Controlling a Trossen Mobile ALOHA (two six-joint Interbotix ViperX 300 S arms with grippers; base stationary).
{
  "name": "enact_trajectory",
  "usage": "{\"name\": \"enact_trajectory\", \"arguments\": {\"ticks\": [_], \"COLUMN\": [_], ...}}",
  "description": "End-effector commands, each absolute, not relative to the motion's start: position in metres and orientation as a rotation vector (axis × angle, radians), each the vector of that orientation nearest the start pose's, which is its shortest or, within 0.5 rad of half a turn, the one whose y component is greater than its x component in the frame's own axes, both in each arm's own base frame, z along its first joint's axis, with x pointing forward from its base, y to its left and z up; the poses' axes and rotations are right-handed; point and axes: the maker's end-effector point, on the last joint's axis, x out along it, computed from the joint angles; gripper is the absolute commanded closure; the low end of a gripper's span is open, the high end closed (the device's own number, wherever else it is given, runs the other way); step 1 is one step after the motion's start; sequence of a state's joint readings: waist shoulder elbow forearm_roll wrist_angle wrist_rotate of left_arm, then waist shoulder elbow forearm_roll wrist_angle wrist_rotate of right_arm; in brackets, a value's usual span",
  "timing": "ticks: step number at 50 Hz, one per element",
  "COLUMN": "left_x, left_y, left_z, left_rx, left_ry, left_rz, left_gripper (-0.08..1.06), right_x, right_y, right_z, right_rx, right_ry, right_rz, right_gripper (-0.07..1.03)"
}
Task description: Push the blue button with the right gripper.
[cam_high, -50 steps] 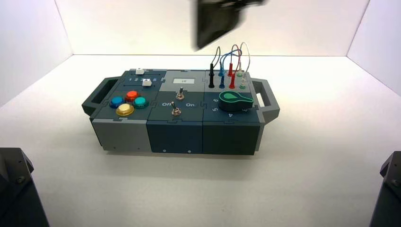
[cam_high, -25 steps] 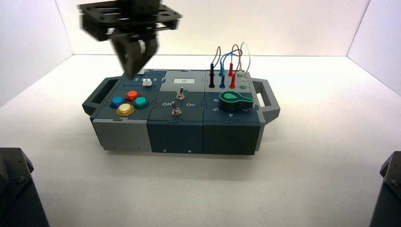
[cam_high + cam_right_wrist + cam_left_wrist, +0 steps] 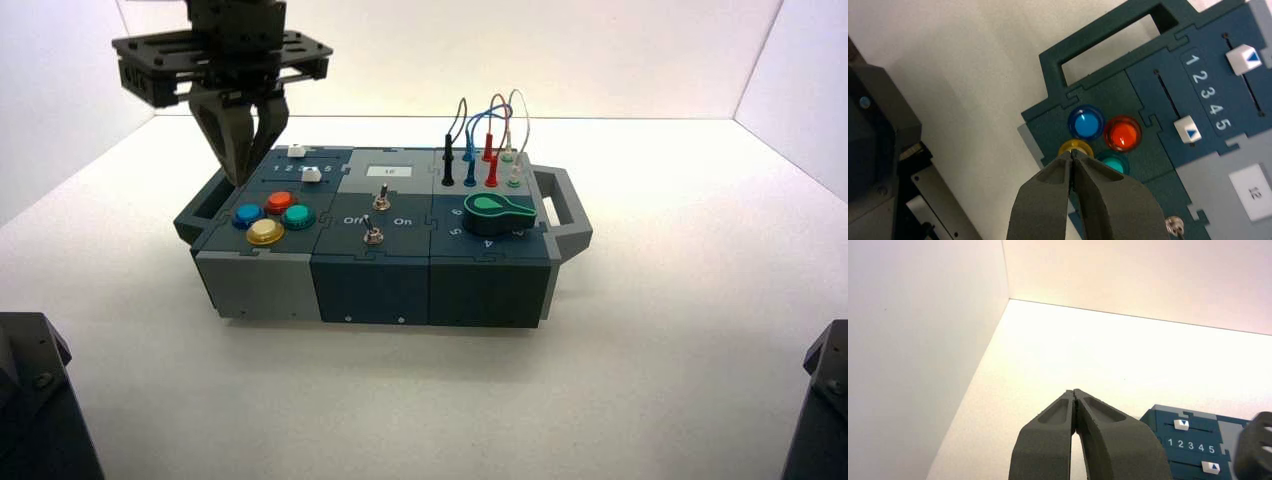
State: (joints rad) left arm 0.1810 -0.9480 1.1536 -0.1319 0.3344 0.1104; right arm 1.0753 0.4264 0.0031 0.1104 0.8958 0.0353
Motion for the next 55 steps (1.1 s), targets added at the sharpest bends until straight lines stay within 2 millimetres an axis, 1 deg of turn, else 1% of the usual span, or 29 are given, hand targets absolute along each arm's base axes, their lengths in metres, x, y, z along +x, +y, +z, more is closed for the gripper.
{"name": "enact_trajectory", "arguments": {"ticks": [1,10,40,55], "left_x": [0.239,0.237,0.235,0.235], "left_y": [0.038,0.037,0.037,0.036], "left_z": [0.214,0.217,0.217,0.217], "left_rx": [-0.07,-0.067,-0.067,-0.068], "left_ry": [0.5,0.485,0.482,0.483], "left_rz": [0.144,0.144,0.144,0.143], "left_gripper": [1.01,1.01,1.01,1.01], "right_x": [0.226,0.228,0.233,0.241], "right_y": [0.454,0.455,0.458,0.451], "right_z": [0.095,0.086,0.07,0.062], "right_rx": [-0.554,-0.56,-0.566,-0.56], "right_ry": [1.225,1.24,1.26,1.281], "right_rz": [0.93,0.923,0.91,0.886], "right_gripper": [0.98,0.98,0.98,0.98]}}
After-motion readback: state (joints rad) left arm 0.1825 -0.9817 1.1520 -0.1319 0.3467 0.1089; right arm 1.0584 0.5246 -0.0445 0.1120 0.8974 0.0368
